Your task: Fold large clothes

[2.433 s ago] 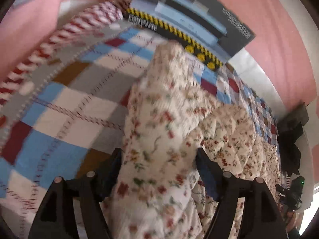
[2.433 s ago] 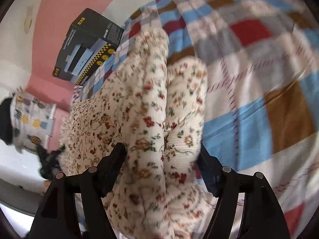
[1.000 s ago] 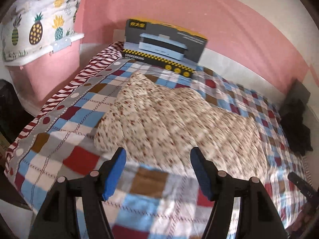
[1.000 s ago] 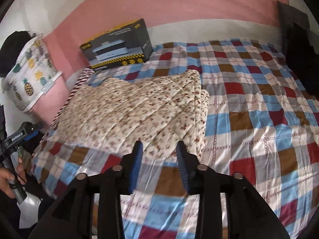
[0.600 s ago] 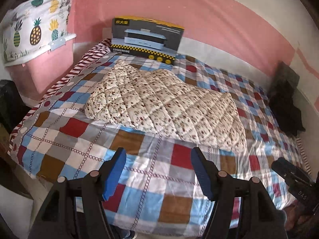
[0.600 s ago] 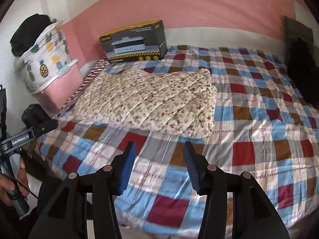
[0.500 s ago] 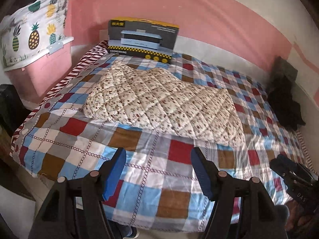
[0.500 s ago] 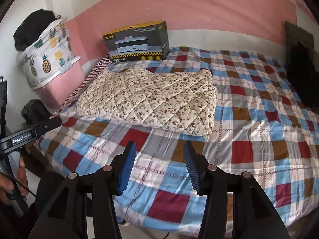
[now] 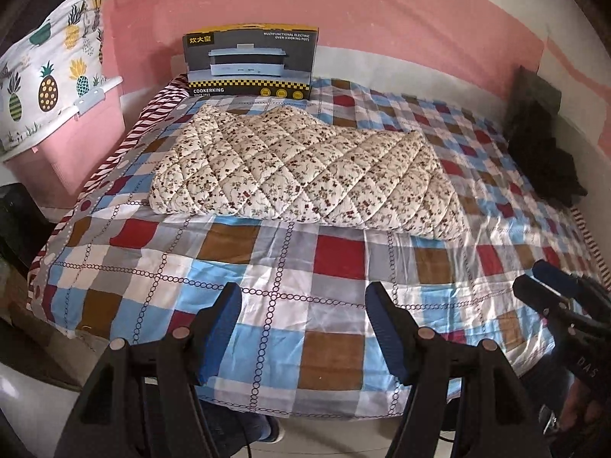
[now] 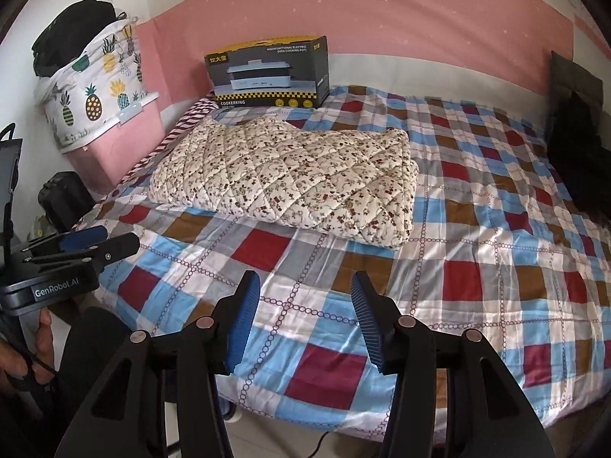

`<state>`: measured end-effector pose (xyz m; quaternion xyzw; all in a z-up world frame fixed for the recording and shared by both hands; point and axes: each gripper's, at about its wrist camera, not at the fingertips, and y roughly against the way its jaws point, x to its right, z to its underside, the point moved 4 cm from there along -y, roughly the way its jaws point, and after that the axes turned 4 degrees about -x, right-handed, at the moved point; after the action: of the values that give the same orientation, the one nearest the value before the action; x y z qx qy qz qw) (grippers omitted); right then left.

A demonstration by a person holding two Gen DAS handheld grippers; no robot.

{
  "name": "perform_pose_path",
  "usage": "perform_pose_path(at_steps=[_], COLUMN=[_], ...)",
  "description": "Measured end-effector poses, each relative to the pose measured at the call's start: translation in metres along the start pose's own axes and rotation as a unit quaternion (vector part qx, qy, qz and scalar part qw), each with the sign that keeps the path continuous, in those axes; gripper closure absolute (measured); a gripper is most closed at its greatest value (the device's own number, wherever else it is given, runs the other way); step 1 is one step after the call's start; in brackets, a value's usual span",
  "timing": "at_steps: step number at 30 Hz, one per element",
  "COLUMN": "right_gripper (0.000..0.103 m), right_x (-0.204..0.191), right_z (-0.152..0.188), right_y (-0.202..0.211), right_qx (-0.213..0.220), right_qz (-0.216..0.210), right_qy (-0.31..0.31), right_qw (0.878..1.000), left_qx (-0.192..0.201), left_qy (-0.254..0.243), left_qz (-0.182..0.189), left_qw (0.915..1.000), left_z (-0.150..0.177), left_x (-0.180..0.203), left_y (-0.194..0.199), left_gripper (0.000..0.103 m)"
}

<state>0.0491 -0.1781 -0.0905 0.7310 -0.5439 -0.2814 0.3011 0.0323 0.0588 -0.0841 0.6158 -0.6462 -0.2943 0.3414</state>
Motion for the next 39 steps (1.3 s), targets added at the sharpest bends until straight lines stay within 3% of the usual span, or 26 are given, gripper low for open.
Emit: perform_pose_path(at_steps=[12,39], right_gripper=[0.052,0.052], right_x=[-0.003,-0.011], right_z=[0.0,0.001], right_y=[-0.009,-0.011], right_qx=[-0.013,-0.02], right_qz=[0.001,-0.004], right_qy=[0.005,0.011], right_qw=[1.0,1.0], left_qx=[-0.017,-0.01], left_qy=[0.019,0.033], left_qz=[-0.005,-0.001], left_qw=[0.9997,0.9994], left_z=[0.001,0.002], left_x=[-0.008,-0.014], left_y=[-0.009,-0.003], left_gripper=[0.034,0.034])
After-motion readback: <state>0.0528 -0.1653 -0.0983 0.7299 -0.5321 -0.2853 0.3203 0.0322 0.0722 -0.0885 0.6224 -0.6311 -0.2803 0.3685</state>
